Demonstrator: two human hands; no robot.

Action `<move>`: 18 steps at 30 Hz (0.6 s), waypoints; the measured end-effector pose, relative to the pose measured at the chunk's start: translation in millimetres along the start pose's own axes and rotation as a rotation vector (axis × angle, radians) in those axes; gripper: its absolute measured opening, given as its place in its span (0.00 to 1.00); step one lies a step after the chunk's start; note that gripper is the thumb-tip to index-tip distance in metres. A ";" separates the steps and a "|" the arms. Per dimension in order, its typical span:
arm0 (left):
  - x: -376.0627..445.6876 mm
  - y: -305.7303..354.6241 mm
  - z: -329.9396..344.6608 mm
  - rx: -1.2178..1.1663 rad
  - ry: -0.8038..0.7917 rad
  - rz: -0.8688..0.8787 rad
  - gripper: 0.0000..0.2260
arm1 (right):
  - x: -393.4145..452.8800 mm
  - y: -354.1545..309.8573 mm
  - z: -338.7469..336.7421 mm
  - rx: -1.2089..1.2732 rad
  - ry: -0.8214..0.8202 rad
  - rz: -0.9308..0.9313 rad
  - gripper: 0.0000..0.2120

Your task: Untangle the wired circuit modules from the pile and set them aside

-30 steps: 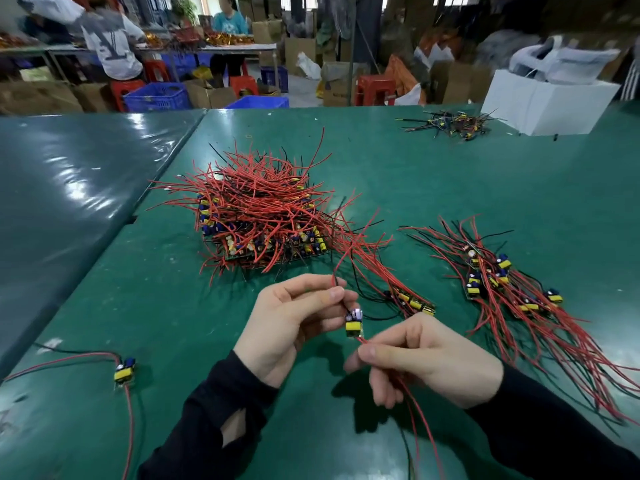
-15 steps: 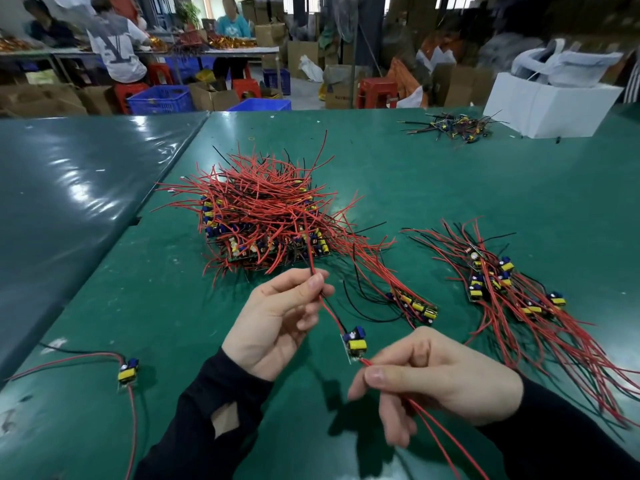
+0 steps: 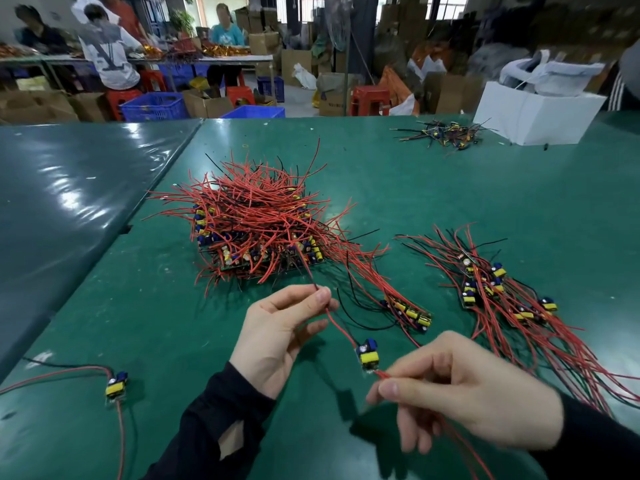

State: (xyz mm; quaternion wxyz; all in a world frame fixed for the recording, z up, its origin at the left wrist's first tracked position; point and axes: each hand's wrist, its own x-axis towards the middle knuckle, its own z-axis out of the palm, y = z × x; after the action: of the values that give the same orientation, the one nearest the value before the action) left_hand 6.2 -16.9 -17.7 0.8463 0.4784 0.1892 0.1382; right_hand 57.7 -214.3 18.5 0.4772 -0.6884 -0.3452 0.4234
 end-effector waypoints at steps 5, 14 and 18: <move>3.4 -3.4 -1.6 0.061 -0.004 -0.077 0.17 | -19.9 -18.6 -62.2 -0.152 0.405 -0.041 0.12; 5.6 -2.2 -5.5 0.046 0.060 -0.123 0.11 | -2.8 -1.8 -162.1 -1.130 0.625 0.443 0.12; 6.8 -4.7 -8.6 0.058 0.059 -0.130 0.08 | 13.1 -23.6 -144.1 -1.254 0.706 0.247 0.14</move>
State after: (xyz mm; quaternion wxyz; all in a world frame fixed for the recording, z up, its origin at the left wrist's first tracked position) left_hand 8.6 -9.9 -27.1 0.8334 0.4849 0.2488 0.0915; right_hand 192.8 -248.0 64.4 0.0249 -0.9617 -0.2681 -0.0504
